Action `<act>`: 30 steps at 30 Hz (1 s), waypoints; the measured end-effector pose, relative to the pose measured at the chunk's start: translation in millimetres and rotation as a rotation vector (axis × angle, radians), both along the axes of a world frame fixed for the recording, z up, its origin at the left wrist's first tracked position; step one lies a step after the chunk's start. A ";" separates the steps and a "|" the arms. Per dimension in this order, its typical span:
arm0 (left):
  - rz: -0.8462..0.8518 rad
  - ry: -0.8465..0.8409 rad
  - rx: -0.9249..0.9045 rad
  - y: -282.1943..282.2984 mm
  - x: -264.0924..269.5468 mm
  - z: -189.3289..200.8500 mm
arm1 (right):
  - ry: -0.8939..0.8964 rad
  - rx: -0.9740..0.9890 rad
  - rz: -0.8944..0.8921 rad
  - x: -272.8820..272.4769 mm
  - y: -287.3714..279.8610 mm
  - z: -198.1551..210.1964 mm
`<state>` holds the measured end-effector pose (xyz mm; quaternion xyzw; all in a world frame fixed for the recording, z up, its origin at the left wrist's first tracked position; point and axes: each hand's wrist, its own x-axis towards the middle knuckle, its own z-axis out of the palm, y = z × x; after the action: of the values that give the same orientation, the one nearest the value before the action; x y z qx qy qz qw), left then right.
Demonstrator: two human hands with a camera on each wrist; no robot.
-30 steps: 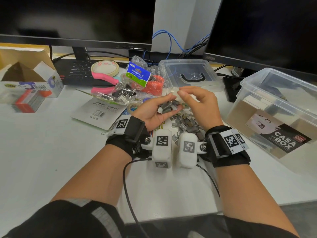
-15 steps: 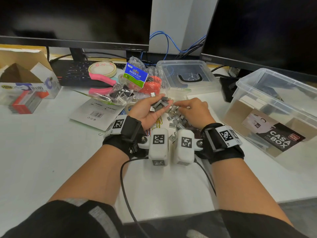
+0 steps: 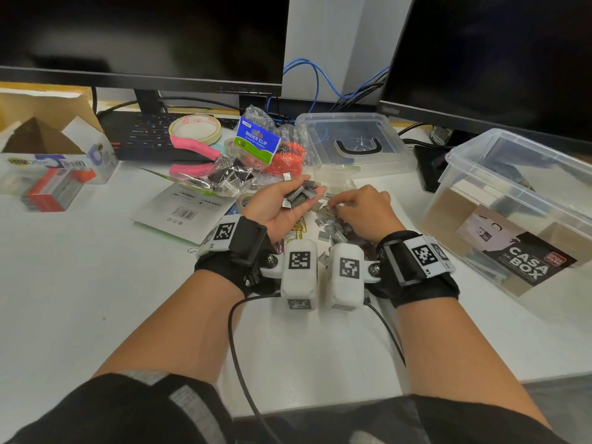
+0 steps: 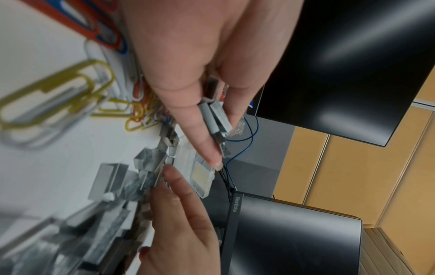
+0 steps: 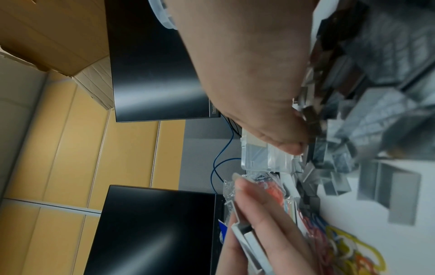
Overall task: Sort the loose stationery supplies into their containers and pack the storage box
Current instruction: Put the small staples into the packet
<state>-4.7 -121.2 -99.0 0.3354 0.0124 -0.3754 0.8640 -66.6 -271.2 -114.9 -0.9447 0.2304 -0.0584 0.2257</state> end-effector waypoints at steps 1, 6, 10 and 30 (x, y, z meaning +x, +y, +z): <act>0.003 0.002 -0.003 0.2 0.4 -0.2 | -0.014 0.016 -0.025 -0.5 -0.1 -0.1; 0.004 -0.005 -0.001 0.3 0.5 -0.4 | -0.086 0.066 -0.056 -7.3 3.1 4.8; 0.013 0.006 -0.009 -0.1 0.8 0.2 | -0.159 0.127 -0.046 -13.0 5.7 10.3; -0.166 -0.195 0.067 0.9 -9.7 3.0 | -0.740 0.238 0.154 -21.6 22.2 19.3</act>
<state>-14.4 -120.3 -96.0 0.3990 -0.0869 -0.4104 0.8154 -88.2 -249.0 -95.7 -0.8416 0.0671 -0.3508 0.4052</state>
